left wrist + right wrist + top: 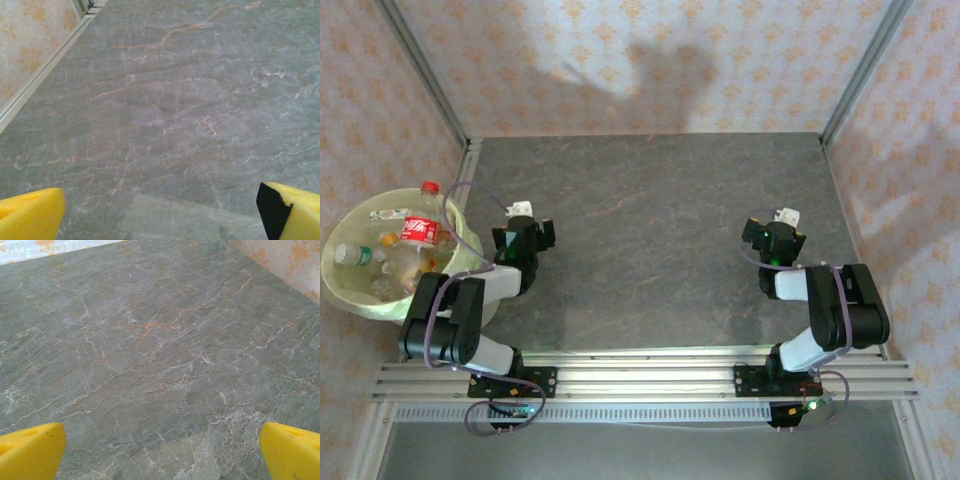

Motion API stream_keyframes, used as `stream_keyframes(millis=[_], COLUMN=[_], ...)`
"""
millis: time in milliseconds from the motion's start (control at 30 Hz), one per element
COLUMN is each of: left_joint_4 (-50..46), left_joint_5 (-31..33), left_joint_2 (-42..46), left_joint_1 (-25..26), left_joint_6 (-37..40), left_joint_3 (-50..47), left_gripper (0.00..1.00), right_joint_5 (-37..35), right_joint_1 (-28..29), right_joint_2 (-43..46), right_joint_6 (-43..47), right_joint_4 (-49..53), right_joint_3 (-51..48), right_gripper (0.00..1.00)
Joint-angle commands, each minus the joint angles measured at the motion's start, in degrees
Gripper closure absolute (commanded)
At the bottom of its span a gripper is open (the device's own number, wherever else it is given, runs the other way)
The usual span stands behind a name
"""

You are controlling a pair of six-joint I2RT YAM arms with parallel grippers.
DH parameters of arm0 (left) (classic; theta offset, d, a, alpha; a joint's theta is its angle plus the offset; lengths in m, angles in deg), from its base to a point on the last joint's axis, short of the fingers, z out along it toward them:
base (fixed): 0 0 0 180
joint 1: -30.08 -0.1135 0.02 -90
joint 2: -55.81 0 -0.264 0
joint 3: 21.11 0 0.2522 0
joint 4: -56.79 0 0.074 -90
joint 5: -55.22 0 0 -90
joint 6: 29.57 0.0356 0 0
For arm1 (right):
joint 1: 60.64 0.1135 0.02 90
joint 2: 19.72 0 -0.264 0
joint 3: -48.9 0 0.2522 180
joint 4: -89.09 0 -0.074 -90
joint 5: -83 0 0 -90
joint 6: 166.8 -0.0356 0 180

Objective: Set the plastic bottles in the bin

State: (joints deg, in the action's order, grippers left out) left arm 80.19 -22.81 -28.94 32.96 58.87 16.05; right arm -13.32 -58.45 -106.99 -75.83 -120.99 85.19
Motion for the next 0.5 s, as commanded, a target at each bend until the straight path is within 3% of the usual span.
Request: stream_keyframes(millis=[0,467], left_joint_4=[7.96,7.91], left_joint_5=[-0.04,-0.21], left_joint_2=[-0.89,-0.66], left_joint_1=[-0.56,-0.5], left_joint_6=[-0.96,-0.79], left_joint_3=[-0.67,-0.61], left_gripper=[0.0,0.0], right_joint_5=[0.35,2.45], right_joint_1=[-0.26,-0.24], right_joint_2=[0.06,-0.01], right_joint_6=[0.62,1.58], right_joint_4=[-2.04,-1.34], right_joint_3=[0.77,1.2], right_gripper=[0.01,0.01])
